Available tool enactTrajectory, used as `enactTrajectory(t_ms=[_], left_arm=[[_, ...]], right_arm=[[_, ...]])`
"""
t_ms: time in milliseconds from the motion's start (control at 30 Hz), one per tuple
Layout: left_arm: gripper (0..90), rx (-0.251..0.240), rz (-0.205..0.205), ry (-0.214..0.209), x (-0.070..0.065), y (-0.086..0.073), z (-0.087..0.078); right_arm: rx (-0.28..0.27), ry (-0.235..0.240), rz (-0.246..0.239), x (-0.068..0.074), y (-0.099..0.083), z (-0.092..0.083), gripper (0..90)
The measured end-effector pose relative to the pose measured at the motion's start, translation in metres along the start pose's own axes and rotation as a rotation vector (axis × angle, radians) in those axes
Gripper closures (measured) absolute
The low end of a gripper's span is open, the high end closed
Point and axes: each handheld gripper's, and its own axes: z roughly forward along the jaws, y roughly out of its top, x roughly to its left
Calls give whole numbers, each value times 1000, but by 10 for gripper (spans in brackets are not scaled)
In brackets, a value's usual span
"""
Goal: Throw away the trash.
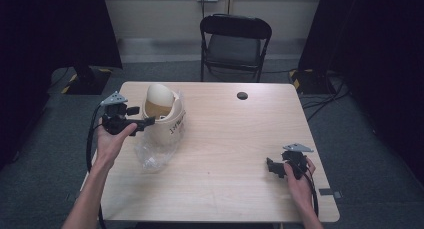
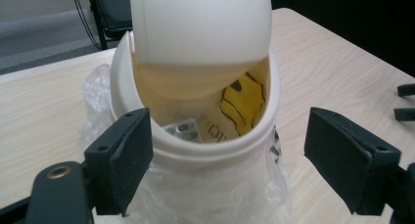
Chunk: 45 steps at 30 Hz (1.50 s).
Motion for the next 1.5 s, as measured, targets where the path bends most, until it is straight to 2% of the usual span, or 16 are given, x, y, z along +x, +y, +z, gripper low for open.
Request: enactTrajectory(t_ms=[67,167,300,400,500,633,733,867,967,1133,1167,1200,1233,1267,1367,1500], left_arm=[[180,3,2,10,0,-4,-4],[204,-12,-12,-1,0,-8,-9],[202,-11,9,10,-4,-16,-14],[203,-52,4,11,-10,-22,-22],[206,-48,3,14,-12,-27,-25],[203,-35,-3,19,-16,-42,-32],[197,-28,17,21,-22,-48,-35],[192,-26,16,25,-28,-58,-39],[188,-11,23,28,-31,-68,-39],[185,14,-13,29,-26,-91,-39],[182,14,-13,29,-26,-91,-39],[178,33,-24,23,-26,-97,-38],[177,33,-24,23,-26,-97,-38],[177,69,-22,33,-27,-104,-35],[177,86,-22,24,-27,-111,-34],[177,121,-27,35,-28,-122,-31]], right_arm=[[0,0,0,0,0,0,104],[0,0,0,0,0,0,104],[0,0,0,0,0,0,104],[0,0,-1,0,0,0,104],[0,0,0,0,0,0,104],[0,0,0,0,0,0,104],[-1,-1,1,0,0,0,104],[0,0,-1,0,0,0,104],[0,0,-1,0,0,0,104],[0,0,0,0,0,0,104],[0,0,0,0,0,0,104],[0,0,0,0,0,0,104],[0,0,0,0,0,0,104],[0,0,-1,0,0,0,104],[0,0,-1,0,0,0,104],[0,0,-1,0,0,0,104]])
